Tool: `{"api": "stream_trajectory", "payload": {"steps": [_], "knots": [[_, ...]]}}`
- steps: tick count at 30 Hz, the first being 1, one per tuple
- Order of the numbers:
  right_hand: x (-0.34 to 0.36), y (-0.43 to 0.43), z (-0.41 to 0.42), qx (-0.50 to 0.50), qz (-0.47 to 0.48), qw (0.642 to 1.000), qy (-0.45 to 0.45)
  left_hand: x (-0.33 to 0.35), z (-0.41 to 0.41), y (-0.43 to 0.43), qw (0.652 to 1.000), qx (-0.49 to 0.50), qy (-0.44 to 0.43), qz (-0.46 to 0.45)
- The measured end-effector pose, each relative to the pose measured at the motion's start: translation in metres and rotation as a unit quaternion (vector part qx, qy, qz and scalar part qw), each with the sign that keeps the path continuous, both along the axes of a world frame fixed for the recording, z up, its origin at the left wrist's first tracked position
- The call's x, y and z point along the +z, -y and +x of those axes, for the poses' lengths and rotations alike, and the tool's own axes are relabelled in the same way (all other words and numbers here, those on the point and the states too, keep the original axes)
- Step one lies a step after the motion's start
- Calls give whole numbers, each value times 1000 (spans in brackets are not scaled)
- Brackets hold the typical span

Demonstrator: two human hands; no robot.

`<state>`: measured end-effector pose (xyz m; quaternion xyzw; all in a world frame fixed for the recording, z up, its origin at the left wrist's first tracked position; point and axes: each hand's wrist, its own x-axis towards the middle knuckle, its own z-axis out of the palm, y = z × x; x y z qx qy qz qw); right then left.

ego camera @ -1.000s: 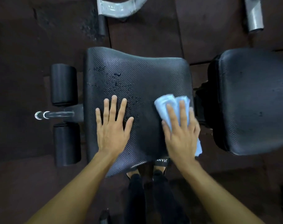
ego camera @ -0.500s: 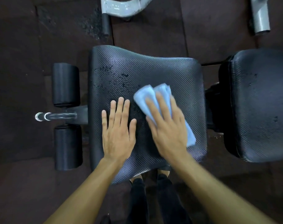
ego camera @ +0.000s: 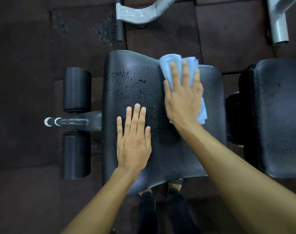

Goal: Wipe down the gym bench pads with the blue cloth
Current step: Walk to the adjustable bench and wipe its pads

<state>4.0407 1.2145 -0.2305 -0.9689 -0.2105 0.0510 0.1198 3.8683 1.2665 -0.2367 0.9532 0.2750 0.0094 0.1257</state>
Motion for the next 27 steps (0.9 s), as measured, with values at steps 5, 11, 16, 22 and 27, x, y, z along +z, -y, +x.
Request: {"api": "stream_trajectory", "payload": {"steps": [5, 11, 16, 22, 27], "knots": [[14, -33, -16, 25, 80, 991, -103, 16, 8, -1, 990, 61, 96, -85], [29, 46, 26, -61, 246, 955, -156, 40, 100, 11, 992, 69, 88, -54], [1, 76, 18, -9, 69, 993, -93, 14, 156, 27, 997, 72, 2, 0], [-10, 72, 15, -30, 26, 998, -42, 4, 150, 4, 999, 17, 29, 20], [-11, 70, 14, -38, 22, 998, -33, 4, 142, -52, 1000, 18, 14, 13]]}}
